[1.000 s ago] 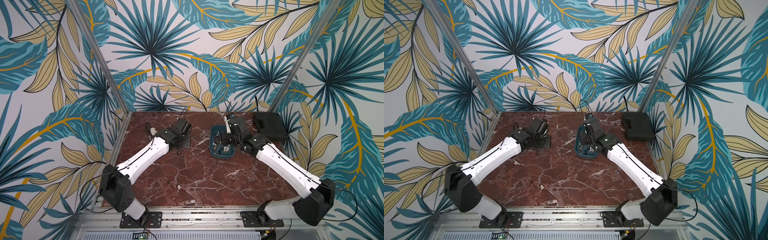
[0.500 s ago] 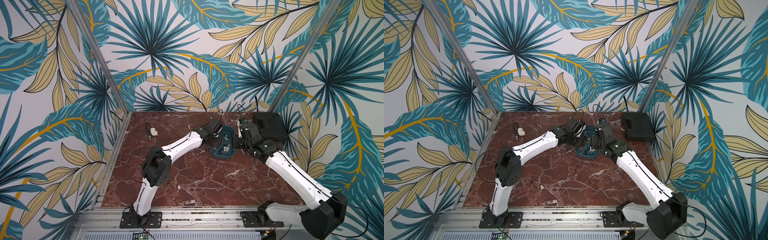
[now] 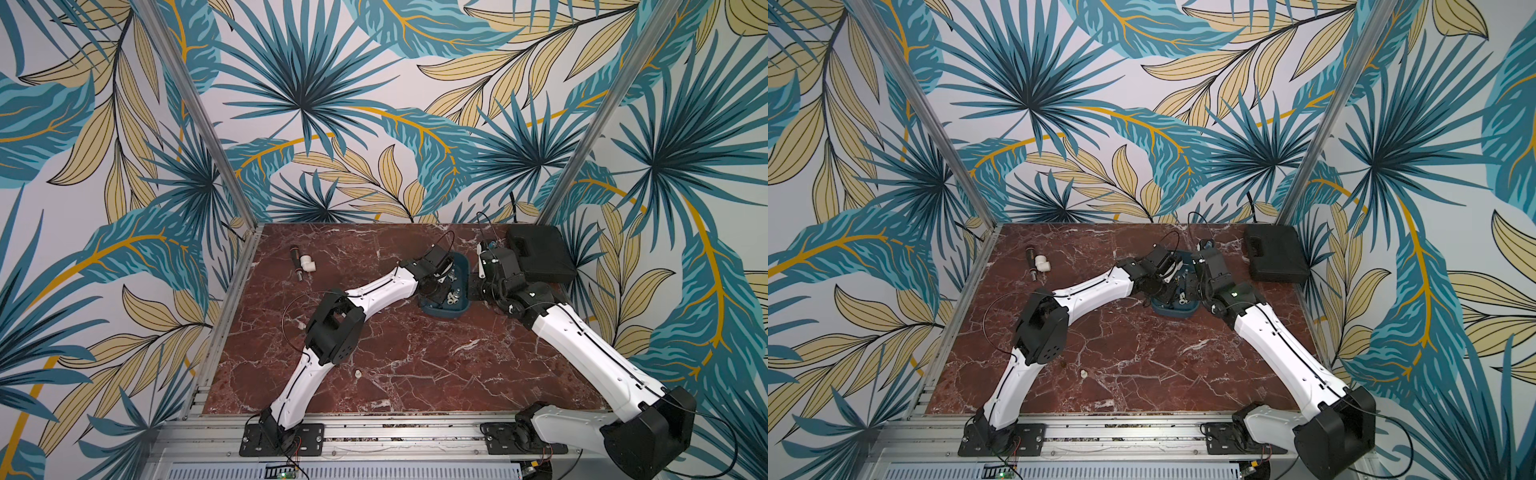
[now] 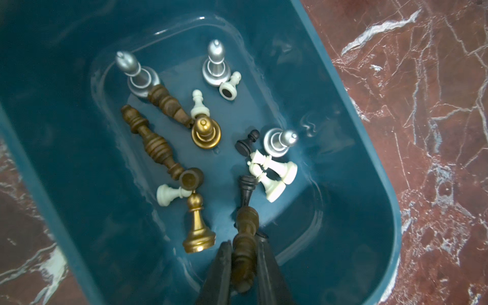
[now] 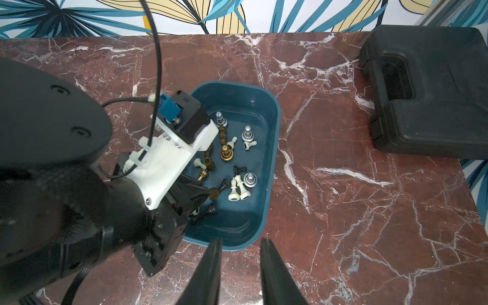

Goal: Put the chess pieces into the storage box
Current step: Place the chess piece in the storage box, then pick up the chess piece at the center of the board.

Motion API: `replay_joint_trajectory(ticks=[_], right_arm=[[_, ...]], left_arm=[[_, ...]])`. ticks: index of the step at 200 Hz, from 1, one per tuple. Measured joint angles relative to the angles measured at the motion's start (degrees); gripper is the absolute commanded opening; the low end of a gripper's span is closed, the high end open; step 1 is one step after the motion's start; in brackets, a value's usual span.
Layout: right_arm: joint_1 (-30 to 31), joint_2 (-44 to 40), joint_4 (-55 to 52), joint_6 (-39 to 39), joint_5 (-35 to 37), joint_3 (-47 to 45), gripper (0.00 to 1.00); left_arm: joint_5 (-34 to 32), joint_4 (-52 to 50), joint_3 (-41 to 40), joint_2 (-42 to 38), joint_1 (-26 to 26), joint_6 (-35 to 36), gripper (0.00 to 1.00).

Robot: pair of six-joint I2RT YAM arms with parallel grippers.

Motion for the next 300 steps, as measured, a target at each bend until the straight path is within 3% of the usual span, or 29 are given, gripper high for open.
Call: replay_joint_trajectory(ticks=[15, 33, 84, 125, 155, 197, 227, 300], right_arm=[[0.0, -0.1, 0.0, 0.0, 0.0, -0.1, 0.3], [0.0, -0.5, -0.1, 0.0, 0.0, -0.4, 0.3], [0.0, -3.6, -2.2, 0.0, -0.3, -0.1, 0.3], [0.8, -5.8, -3.8, -0.5, -7.4, 0.8, 0.31], [8.5, -3.2, -2.5, -3.3, -13.9, 0.7, 0.3], [19.4, 5.1, 4.8, -7.9, -24.1, -4.3, 0.33], [26.6, 13.1, 7.8, -12.7, -28.5, -4.8, 0.34], [35.8, 30.1, 7.3, -22.8, -29.2, 4.6, 0.33]], left_arm=[[-0.1, -0.2, 0.5, 0.1, 0.0, -0.1, 0.35], [-0.2, 0.1, 0.9, -0.1, 0.0, 0.3, 0.41], [-1.5, -0.8, 0.8, -4.9, -0.2, 0.2, 0.43], [-10.6, 1.2, -10.2, -23.5, -0.2, 1.1, 0.43], [-20.0, 4.1, -25.0, -40.6, 0.7, 1.1, 0.43], [-30.4, 1.9, -42.5, -58.6, 8.8, -3.3, 0.43], [-34.9, -2.1, -49.3, -67.4, 14.6, -6.4, 0.44], [-36.3, -5.9, -53.8, -73.6, 26.2, -8.2, 0.44]])
